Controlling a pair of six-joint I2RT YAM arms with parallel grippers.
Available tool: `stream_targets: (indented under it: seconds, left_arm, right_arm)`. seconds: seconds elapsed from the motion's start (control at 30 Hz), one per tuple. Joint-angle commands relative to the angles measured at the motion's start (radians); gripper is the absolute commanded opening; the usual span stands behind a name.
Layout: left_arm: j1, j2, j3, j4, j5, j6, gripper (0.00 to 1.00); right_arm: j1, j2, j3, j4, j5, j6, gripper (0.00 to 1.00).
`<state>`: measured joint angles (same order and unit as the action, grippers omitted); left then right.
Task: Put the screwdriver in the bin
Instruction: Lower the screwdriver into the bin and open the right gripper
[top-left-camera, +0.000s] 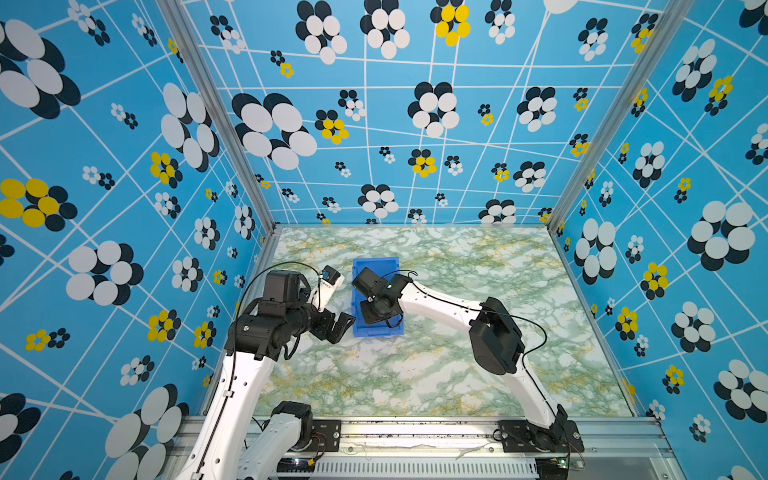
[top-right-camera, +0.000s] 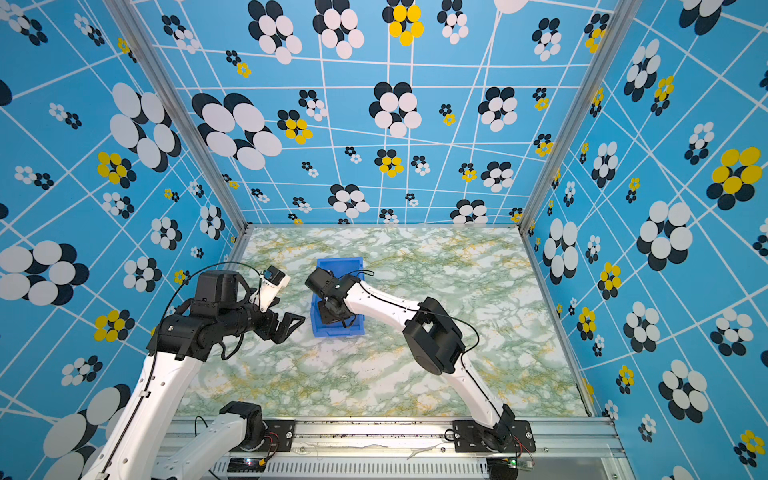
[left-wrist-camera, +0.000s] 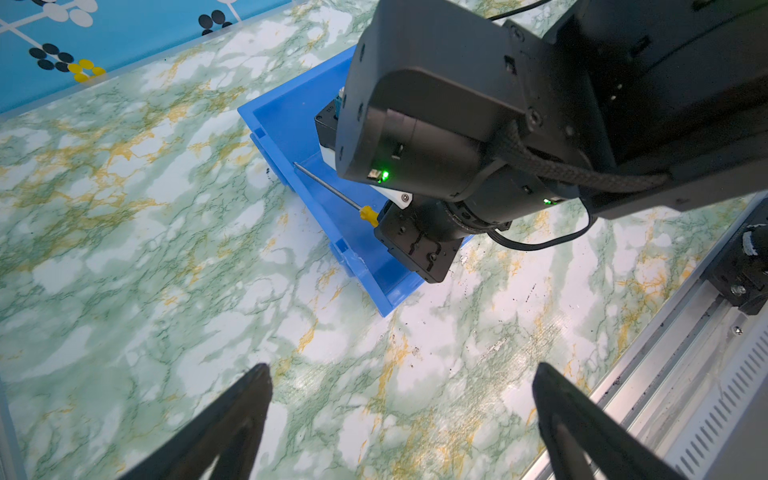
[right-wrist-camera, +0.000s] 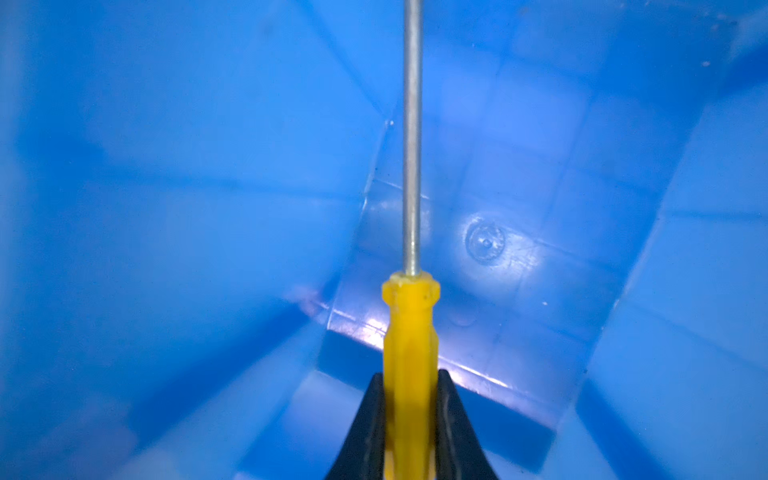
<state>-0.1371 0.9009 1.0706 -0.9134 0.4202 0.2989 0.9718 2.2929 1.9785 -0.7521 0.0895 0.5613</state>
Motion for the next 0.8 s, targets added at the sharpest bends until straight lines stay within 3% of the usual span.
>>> stream_targets:
  seconds: [0.0, 0.77]
  left_arm:
    - [0.008, -0.010, 0.015, -0.005, 0.022, -0.012, 0.99]
    - [0.010, 0.000, 0.014, 0.004, 0.035, -0.026, 0.99]
  right_arm:
    - [-0.008, 0.027, 0.033, -0.013, -0.014, 0.015, 0.20]
    - [-0.007, 0.033, 0.035, -0.003, -0.036, 0.026, 0.25]
